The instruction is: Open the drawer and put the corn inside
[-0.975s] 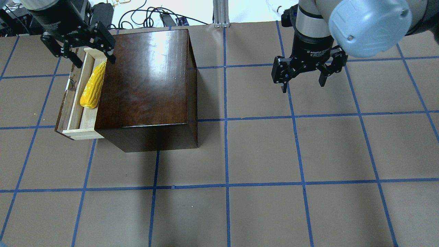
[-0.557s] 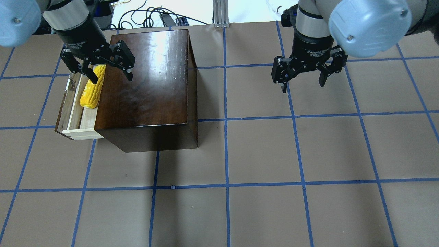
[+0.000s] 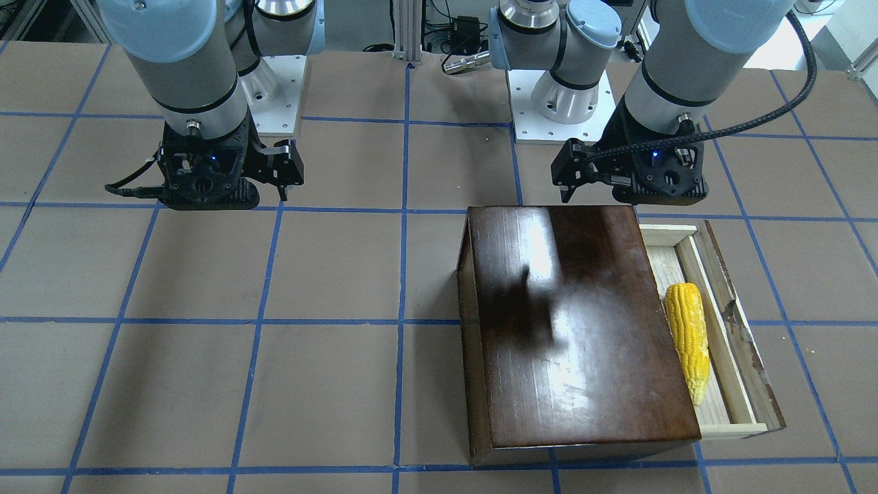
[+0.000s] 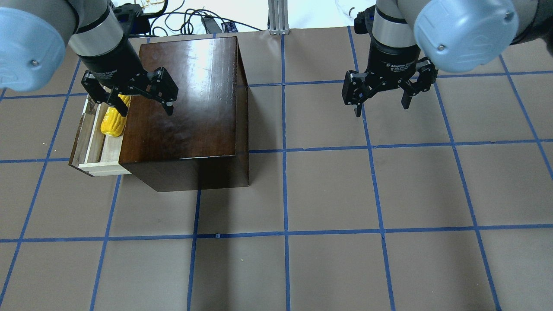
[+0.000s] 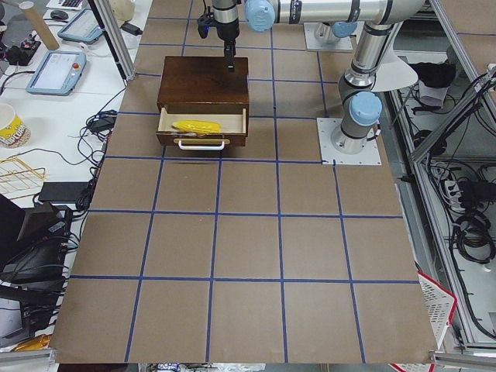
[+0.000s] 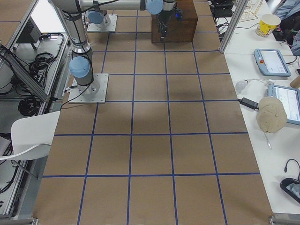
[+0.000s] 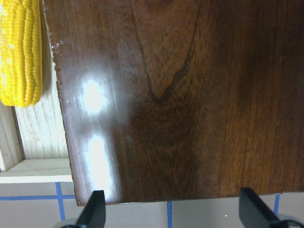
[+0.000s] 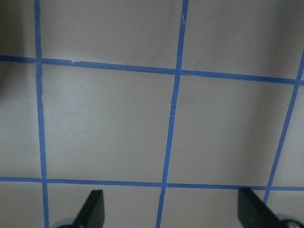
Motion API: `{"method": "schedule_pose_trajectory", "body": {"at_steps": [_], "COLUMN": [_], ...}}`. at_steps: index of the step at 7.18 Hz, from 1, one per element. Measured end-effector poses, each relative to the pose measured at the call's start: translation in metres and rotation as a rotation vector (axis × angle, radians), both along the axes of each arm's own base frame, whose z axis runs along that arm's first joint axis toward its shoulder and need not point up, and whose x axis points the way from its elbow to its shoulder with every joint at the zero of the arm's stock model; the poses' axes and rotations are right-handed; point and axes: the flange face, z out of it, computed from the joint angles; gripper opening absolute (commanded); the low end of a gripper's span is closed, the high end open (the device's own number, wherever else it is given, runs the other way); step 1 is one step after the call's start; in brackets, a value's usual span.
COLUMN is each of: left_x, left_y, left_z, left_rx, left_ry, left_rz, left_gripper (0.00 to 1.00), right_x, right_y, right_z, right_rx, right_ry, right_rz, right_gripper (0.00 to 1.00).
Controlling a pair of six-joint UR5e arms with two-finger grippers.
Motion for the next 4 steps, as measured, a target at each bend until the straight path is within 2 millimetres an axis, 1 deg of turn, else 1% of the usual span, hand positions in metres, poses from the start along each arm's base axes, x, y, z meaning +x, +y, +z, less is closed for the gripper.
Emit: {"method": "schedule_pose_trajectory", "body": {"at_steps": [4], "left_x": [-0.0007], "left_y": [0.0061], "left_z": [0.0023], "left_rx": [-0.009], "left_ry": [0.002], "left_rz": [-0.004], "left_gripper": [1.00], "right_x": [0.0000], "right_y": [0.0000], "right_z": [0.0000], "right_rx": [0.000], "right_ry": [0.000], "right_rz": [0.000], "right_gripper": [1.00]}}
